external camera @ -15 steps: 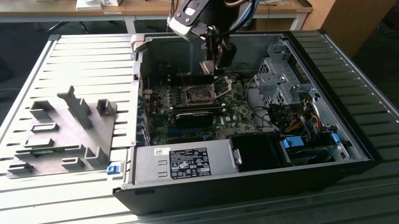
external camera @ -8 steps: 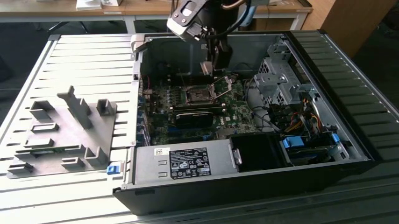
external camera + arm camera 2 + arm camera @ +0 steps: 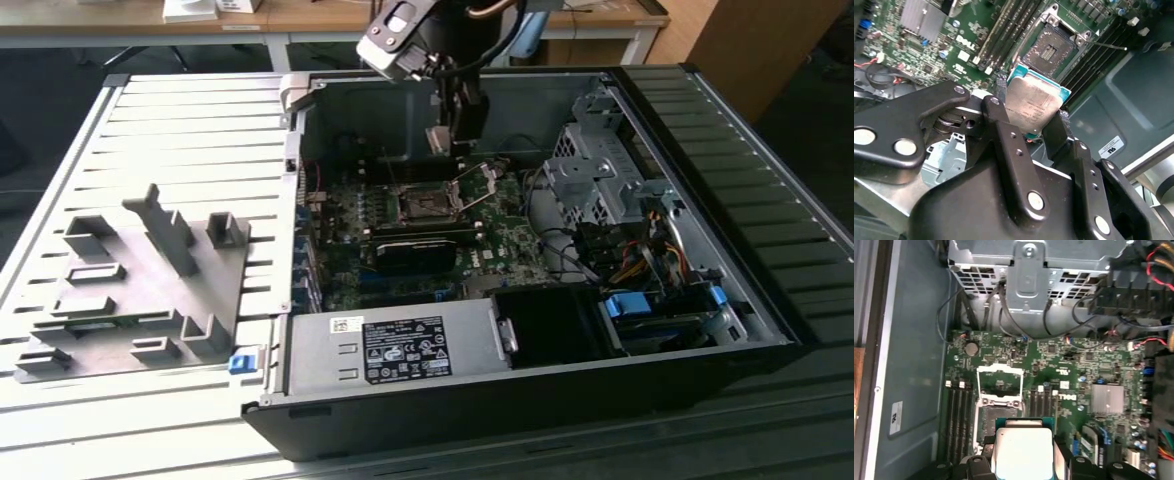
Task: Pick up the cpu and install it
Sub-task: 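Place the cpu into insertion slot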
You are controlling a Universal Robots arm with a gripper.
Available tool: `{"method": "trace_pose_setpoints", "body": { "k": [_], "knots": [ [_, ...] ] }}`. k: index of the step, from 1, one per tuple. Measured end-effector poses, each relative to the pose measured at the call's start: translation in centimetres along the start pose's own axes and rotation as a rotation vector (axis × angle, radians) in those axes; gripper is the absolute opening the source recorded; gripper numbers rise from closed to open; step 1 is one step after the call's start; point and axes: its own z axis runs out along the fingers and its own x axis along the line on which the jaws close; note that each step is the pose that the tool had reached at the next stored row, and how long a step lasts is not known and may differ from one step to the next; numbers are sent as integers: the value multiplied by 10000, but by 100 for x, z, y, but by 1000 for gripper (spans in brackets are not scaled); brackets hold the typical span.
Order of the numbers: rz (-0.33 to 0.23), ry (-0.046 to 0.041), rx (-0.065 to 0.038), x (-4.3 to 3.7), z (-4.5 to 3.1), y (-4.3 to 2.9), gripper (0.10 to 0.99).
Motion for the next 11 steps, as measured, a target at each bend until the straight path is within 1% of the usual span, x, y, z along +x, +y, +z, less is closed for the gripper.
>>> {"method": "trace_pose_setpoints", "body": {
  "k": [8,11],
  "knots": [
    [34,-3,-1,56,146,-8,537],
    [53,-5,-2,68,157,-8,537]
  ]
}}
